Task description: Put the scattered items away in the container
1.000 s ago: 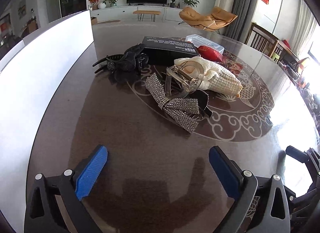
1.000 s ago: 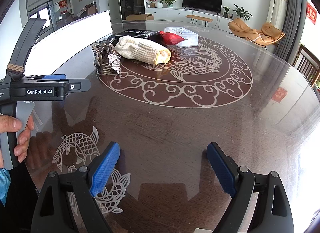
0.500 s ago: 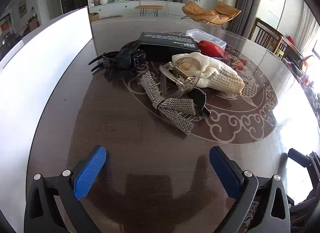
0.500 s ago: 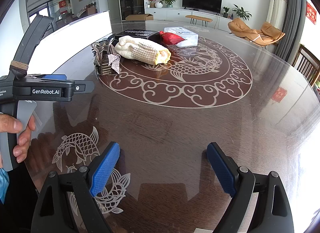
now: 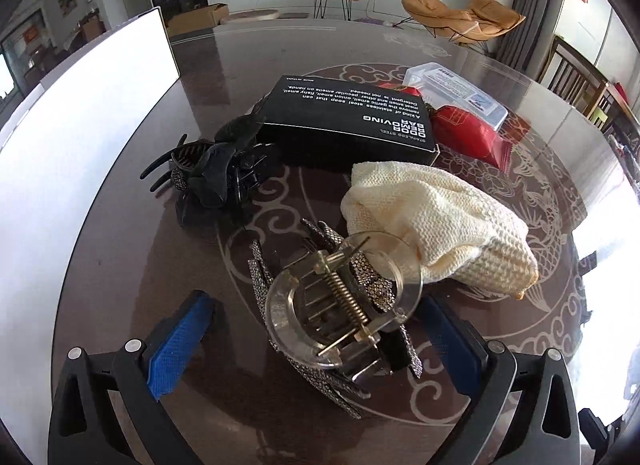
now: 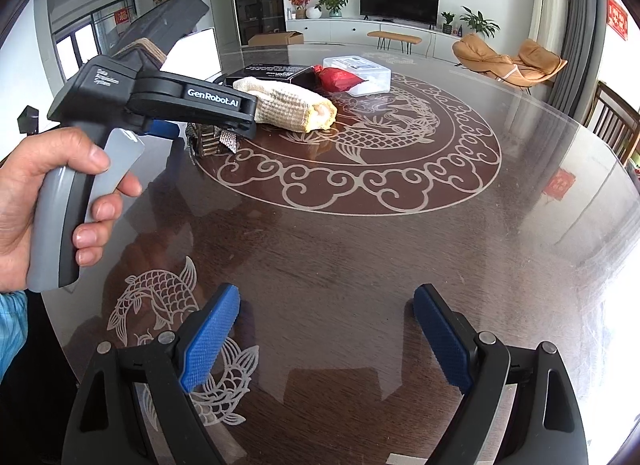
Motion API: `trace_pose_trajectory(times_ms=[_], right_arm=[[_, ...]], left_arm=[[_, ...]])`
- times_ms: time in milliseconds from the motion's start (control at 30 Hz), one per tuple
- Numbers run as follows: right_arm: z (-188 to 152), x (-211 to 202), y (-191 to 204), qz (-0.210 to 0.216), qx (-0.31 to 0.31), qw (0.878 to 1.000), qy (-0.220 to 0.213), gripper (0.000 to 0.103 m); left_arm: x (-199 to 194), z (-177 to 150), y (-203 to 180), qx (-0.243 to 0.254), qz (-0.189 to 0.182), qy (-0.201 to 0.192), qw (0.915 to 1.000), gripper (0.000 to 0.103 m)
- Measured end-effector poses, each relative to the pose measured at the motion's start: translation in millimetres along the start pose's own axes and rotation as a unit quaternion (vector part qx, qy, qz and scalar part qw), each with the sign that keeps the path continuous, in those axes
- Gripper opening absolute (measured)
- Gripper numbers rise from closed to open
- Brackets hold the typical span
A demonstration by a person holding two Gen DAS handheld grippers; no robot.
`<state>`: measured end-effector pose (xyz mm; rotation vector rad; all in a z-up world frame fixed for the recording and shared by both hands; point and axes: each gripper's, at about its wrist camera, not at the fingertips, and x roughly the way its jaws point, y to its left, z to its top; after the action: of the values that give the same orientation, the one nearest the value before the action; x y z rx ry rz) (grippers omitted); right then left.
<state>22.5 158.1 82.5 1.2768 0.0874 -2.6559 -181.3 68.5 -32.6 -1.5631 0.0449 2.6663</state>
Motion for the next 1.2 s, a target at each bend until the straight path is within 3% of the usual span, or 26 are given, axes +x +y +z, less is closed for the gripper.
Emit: trace_pose_trajectory(times_ms=[200, 233, 267, 333, 500, 600, 700, 767, 800, 867, 1033, 1200], right_arm=[[-0.5, -1.1, -4.0, 0.012, 0.012, 1.000, -0.005, 0.090], [-0.4, -1.2, -4.4, 0.013, 0.013, 1.000, -0.005, 0.090], [-0.4, -1.1, -4.6, 0.013, 0.013, 1.000, -0.006, 0.090], [-0.4, -1.3, -4.7, 0.014, 0.014, 1.000, -0.006, 0.090], [-0.3, -1.0, -5.6, 0.014, 0.015, 1.000, -0.006, 0.090], [-0.4, -1.0, -5.1, 0.013, 0.013, 1.000, -0.006, 0.090], [-0.1, 0.1, -2.7, 0.007, 0.008, 1.000, -0.002, 0.090], [0.9, 3.1, 3.4, -0.009, -0.010, 1.000, 0.007, 0.090], [2.3, 4.2, 6.8, -0.005, -0.023, 1.000, 0.010, 0.090], [10.5, 9.2, 14.8, 0.018, -0.066, 0.997, 0.021, 0.090], [63.9, 30.5, 40.1, -0.007, -0.224, 0.974, -0.015, 0.089], [125.2, 80.1, 57.8, 0.029, -0.299, 0.954, -0.013, 0.089]], left_arm=[[0.3, 0.4, 10.5, 0.008, -0.005, -0.001, 1.0000, 0.103], [-2.1, -1.2, 16.3, 0.001, -0.002, -0.007, 1.0000, 0.099], [-6.6, -4.2, 22.5, -0.003, 0.000, -0.020, 0.9998, 0.078], [-14.3, -10.4, 36.3, -0.006, -0.001, -0.037, 0.9993, 0.056], [-30.9, -33.3, 60.9, 0.013, -0.028, -0.036, 0.9989, 0.054], [-45.2, -59.0, 66.9, 0.053, -0.028, -0.031, 0.9977, 0.054], [-53.5, -75.1, 74.5, 0.059, -0.032, -0.032, 0.9972, 0.060], [-50.6, -79.9, 78.5, 0.052, -0.021, -0.032, 0.9979, 0.098], [-48.0, -81.2, 82.5, 0.042, -0.021, -0.035, 0.9983, 0.103], [-47.7, -84.0, 87.5, 0.028, -0.018, -0.045, 0.9985, 0.103], [-43.8, -82.9, 90.1, 0.023, -0.016, -0.047, 0.9985, 0.103], [-41.8, -82.5, 89.5, 0.023, -0.016, -0.047, 0.9985, 0.103]])
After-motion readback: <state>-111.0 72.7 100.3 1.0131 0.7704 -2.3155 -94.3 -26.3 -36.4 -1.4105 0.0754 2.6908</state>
